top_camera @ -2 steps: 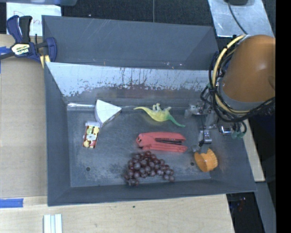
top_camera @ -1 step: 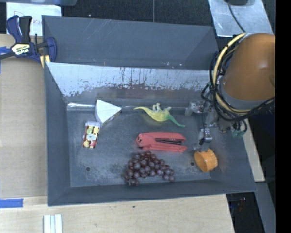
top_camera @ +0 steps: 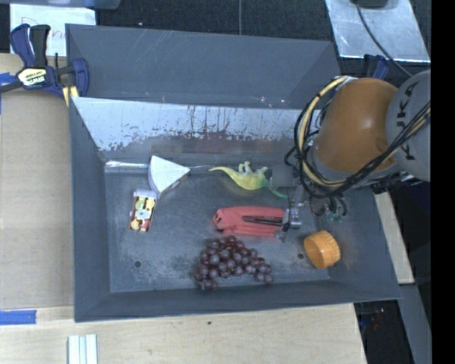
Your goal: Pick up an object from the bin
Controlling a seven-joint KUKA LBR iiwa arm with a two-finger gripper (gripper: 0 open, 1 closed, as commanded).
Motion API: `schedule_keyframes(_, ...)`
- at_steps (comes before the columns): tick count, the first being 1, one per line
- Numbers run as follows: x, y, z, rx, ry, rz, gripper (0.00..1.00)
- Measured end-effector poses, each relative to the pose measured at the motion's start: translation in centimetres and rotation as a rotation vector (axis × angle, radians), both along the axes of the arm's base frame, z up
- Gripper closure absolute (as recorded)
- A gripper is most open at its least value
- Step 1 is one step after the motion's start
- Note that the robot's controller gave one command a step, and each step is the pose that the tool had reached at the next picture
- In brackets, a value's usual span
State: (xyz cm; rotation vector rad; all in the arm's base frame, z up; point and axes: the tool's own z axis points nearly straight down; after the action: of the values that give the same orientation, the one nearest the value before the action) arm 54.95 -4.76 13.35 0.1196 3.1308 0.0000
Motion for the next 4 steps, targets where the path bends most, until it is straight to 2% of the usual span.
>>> schedule_keyframes(1, 0.4, 3.1, -0.9, 0.000, -0.011, -0.078, 0.00)
schedule_keyframes(2, -0.6, 2.0, -1.4, 0.001, 0.004, -0.237, 0.00)
schedule_keyframes(3, 0.3, 1.5, -5.8, -0.002, -0.010, -0.011, 0.00)
schedule_keyframes(4, 0.5, 1.6, -7.7, 0.001, -0.015, -0.177, 1.00)
